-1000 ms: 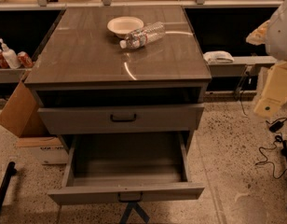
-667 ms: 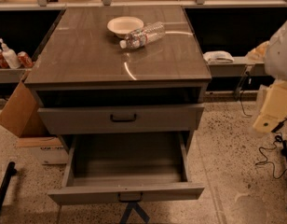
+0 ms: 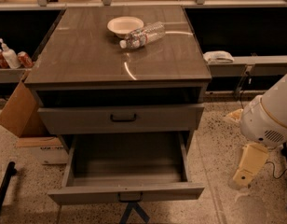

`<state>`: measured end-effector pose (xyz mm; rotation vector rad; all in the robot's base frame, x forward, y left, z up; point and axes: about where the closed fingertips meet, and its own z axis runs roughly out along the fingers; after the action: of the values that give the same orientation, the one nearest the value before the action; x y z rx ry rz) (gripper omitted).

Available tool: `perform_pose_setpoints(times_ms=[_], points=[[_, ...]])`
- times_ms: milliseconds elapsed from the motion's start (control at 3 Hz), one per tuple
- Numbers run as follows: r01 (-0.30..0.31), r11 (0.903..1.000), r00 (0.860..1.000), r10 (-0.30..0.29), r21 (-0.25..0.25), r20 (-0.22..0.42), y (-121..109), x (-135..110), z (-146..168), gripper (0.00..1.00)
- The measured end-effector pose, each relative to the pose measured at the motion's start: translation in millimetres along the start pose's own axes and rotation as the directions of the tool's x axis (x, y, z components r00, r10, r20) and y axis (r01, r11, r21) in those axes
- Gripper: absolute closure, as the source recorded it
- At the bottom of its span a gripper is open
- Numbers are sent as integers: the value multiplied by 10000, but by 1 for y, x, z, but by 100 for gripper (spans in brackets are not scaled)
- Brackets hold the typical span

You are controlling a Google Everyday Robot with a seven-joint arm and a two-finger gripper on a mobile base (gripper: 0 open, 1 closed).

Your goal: Close middle drawer

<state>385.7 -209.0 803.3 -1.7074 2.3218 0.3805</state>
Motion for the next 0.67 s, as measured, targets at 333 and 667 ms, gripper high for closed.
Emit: perform_pose_setpoints(times_ms=[333, 667], points=[[0, 10000, 10000, 0, 0, 0, 0, 0, 0, 0], [158, 9999, 9997, -158, -12, 198, 2, 2, 11, 0]])
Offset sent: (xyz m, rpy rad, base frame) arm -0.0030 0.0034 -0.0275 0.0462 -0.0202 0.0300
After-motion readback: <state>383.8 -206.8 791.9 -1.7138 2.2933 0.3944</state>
